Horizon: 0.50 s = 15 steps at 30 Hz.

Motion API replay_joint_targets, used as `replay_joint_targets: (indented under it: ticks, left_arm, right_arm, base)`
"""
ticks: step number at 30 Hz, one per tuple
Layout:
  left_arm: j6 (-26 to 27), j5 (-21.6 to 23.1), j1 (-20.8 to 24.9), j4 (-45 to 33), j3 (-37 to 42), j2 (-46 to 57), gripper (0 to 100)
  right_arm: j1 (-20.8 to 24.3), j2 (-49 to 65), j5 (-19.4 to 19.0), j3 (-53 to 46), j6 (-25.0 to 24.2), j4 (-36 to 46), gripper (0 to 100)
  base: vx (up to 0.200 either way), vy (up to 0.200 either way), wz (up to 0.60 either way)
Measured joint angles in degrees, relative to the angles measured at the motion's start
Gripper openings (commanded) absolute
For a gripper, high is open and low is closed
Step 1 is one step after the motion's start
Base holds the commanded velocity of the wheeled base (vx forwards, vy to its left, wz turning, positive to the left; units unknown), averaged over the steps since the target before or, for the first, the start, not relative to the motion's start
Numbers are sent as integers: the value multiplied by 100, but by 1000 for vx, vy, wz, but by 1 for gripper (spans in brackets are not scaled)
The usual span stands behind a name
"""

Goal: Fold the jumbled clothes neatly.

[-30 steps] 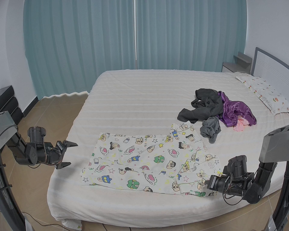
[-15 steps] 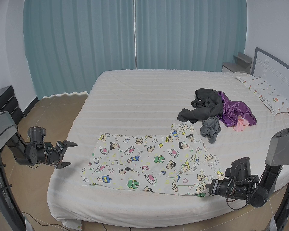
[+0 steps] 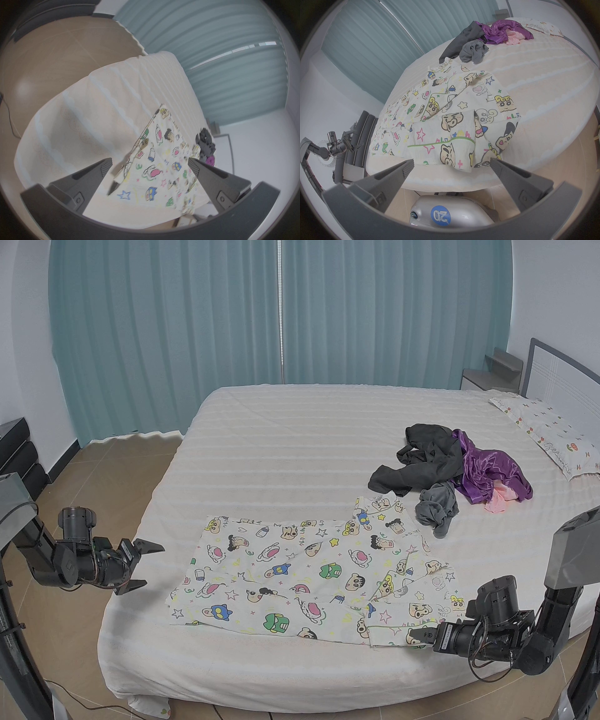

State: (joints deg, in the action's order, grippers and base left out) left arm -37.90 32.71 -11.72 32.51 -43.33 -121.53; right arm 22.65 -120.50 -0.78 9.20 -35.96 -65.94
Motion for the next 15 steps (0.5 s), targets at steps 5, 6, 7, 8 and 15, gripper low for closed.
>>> replay_joint_targets:
  ticks: [5, 6, 7, 8, 15]
  left_arm:
    - [1141, -204, 194, 0, 449, -5, 100]
    - [1262, -299, 235, 0, 521, -9, 100]
    - [1403, -490, 306, -2, 623, -27, 100]
    - [1473, -679, 360, 2, 680, -46, 100]
    - [1743, -1727, 797, 800, 874, -418, 100]
  right_arm:
    - [-7, 165, -4, -85, -2, 11, 100]
    - [-9, 182, -4, -96, -2, 11, 100]
    - [-11, 193, -4, -102, -6, 4, 100]
    - [-13, 201, -4, -118, -6, 1, 100]
    - [-80, 204, -4, -243, 2, -7, 100]
  base:
    - [0, 0, 0]
    - [0, 0, 0]
    - [0, 0, 0]
    - [0, 0, 0]
    - [0, 0, 0]
